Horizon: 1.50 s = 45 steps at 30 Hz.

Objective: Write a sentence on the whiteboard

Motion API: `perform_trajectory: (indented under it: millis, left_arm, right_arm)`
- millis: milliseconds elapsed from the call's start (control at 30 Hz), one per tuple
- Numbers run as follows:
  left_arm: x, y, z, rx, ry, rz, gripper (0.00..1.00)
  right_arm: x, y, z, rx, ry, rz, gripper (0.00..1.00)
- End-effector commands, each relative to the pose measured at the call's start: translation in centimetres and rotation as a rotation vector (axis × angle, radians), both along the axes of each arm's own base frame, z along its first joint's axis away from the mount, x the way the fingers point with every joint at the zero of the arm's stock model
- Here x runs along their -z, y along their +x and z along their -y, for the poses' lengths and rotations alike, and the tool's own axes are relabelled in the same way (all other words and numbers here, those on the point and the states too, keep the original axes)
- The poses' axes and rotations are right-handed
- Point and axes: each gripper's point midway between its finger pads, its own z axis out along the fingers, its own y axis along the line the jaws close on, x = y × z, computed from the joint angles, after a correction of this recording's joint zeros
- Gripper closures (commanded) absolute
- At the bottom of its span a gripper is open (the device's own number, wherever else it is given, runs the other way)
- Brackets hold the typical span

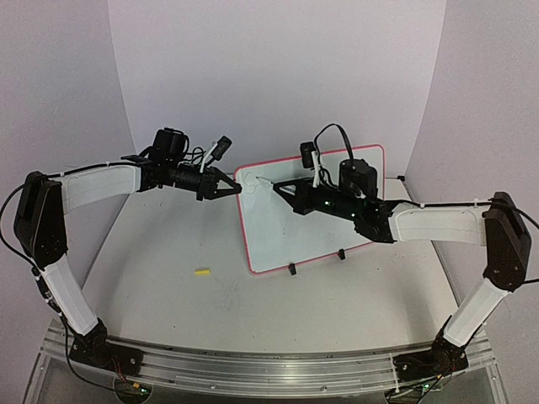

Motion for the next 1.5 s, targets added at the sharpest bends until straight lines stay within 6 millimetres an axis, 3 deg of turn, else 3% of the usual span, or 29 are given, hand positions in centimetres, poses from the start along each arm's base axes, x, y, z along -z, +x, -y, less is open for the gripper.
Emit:
perform_trajectory:
  millis: [0, 267, 467, 933, 1200, 1467]
  left_arm:
    - [-0.3, -0.4, -0.3, -0.001, 0.021, 0.031, 1.00]
    - [-0.3, -0.4, -0.3, -0.001, 0.020, 0.030, 1.00]
    - [-0.3, -0.3, -0.3, -0.002, 0.021, 0.029, 1.00]
    - [-0.1, -0.3, -0.3, -0.001, 0.022, 0.026, 1.00]
    - [-0.2, -0.3, -0.3, -0.001, 0.021, 0.027, 1.00]
    - [-0.1, -0.4, -0.2, 0.001, 0.022, 0.024, 1.00]
  right_arm:
    - [1.2, 0.6, 0.4, 0.036, -0.011, -0.020, 1.00]
    - [3.2, 0.1, 0.7, 0.036, -0.026, -0.064, 1.00]
    - [3.5, 0.0, 1.1, 0.047, -0.029, -0.067, 1.00]
    - [1.2, 0.2, 2.0, 0.088, -0.015, -0.007, 1.00]
    - [-1.1, -0.9, 2.9, 0.083, 0.014, 0.032, 1.00]
    - [-1.9, -1.2, 1.9, 0.036, 0.013, 0.045, 1.00]
